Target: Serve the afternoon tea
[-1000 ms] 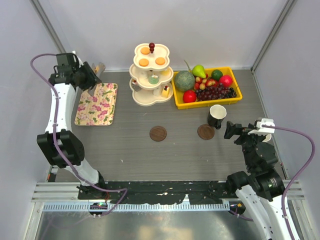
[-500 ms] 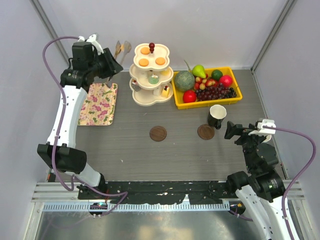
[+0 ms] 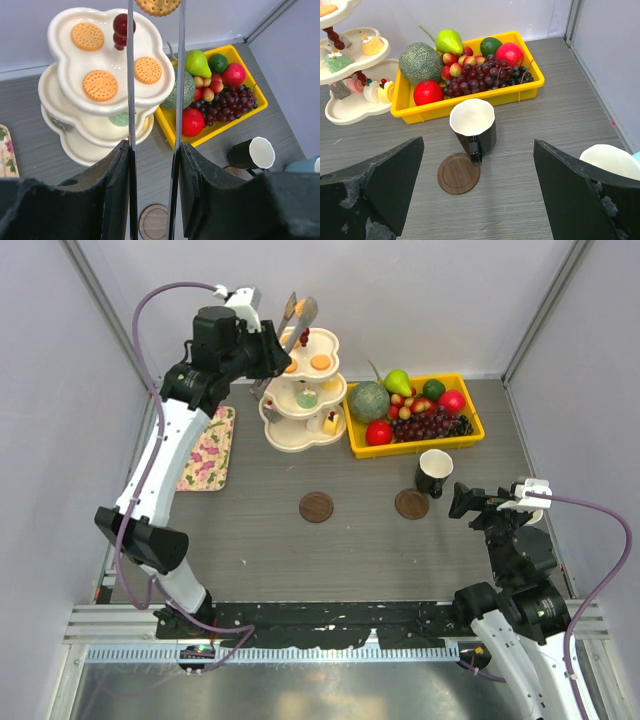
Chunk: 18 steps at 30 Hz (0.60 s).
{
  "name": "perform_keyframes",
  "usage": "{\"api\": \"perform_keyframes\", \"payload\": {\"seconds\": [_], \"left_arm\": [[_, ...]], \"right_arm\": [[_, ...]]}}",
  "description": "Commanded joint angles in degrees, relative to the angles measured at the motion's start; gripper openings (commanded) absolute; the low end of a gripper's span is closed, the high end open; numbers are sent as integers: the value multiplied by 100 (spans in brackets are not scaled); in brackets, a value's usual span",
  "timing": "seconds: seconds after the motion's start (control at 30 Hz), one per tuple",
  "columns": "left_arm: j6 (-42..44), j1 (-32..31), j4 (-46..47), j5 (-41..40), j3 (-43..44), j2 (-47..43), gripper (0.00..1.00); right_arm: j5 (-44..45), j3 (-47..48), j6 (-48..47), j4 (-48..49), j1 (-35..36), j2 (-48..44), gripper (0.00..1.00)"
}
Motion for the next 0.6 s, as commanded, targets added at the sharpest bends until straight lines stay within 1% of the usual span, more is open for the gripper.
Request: {"api": "perform_keyframes", "payload": {"seconds": [0.0,0.17,0.27,0.57], "left_arm": [[587,-259,306,-357,549,422,33],[1141,-593,34,-1050,1024,950,34],[1343,-664,-142,-1323,1279,1248,34],[1915,-849,-388,-1956,1333,1680,35]], "right_arm": [[77,37,-30,192,21,-50,98],[95,28,-39,192,12,-59,98],[104,28,-39,183,21,-33,98],[95,28,-48,183,21,-15,98]]}}
